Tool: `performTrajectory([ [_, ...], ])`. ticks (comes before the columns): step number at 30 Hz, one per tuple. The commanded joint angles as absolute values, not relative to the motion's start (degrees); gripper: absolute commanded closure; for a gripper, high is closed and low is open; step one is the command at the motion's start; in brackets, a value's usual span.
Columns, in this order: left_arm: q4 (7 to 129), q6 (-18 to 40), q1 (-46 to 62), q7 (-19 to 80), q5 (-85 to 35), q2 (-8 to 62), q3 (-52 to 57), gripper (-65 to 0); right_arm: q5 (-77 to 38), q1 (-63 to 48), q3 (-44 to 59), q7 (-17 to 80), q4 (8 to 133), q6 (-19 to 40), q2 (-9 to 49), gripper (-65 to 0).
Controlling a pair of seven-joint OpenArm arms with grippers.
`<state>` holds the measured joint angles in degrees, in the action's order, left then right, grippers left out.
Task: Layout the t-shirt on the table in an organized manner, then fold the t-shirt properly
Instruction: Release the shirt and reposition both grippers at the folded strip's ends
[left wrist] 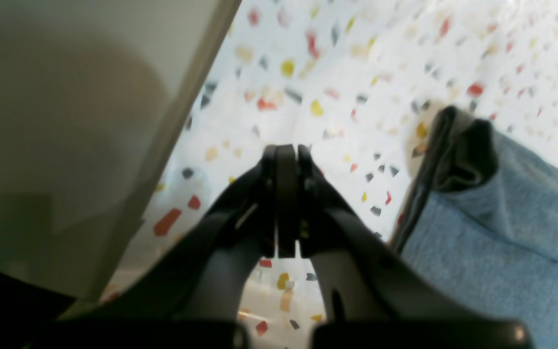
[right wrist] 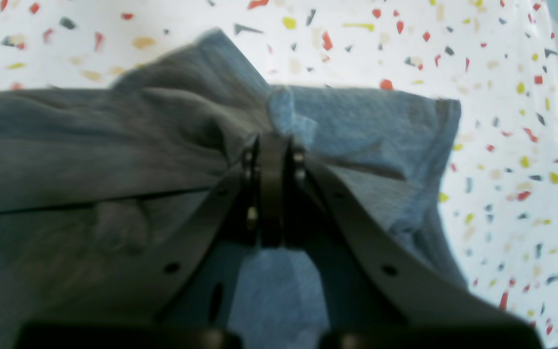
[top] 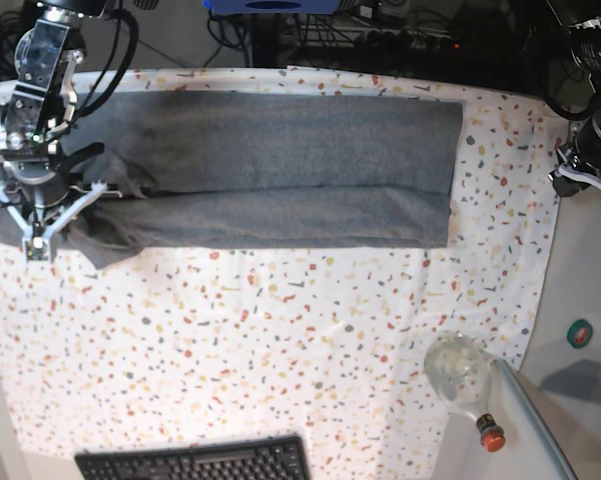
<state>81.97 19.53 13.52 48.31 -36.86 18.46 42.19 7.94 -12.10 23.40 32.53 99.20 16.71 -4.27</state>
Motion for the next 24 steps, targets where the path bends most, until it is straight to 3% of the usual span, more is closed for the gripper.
performTrajectory([
  [1,82.95,19.56,12.79,47.87,-37.41,19.74,42.59,0.0,7.78,-13.32,23.52,31.6,100.97,16.31,-4.97,0.0],
  [8,82.59,19.65,12.0,47.87,-37.41,19.91,42.51,0.0,7.69,-17.89,23.52,31.6,101.23,16.22,-7.52,0.0],
  [12,82.59,19.65,12.0,47.78,-37.32,21.49,36.88,0.0,6.2,-18.33,23.6,31.69,100.88,16.22,-7.6,0.0],
  [13,82.59,19.65,12.0,47.6,-37.32,21.76,35.3,0.0,4.97,-18.77,23.6,32.22,100.97,16.22,-7.6,-1.8],
  [16,82.86,19.65,12.0,47.6,-37.32,21.76,33.8,0.0,0.48,-19.56,23.6,34.86,102.55,16.22,-7.6,-20.0],
  [18,82.95,19.65,12.0,47.6,-37.32,21.76,33.63,0.0,-2.24,-21.05,23.6,35.38,105.54,16.22,-7.52,-24.8],
  [22,82.95,19.65,11.91,47.6,-37.32,21.76,33.63,0.0,-2.86,-21.93,25.01,35.47,111.6,16.22,-7.43,-24.8],
  [24,83.12,19.65,12.44,47.6,-37.32,21.76,33.63,0.0,-2.95,-20.53,27.56,35.38,111.43,16.22,-7.43,-19.8],
])
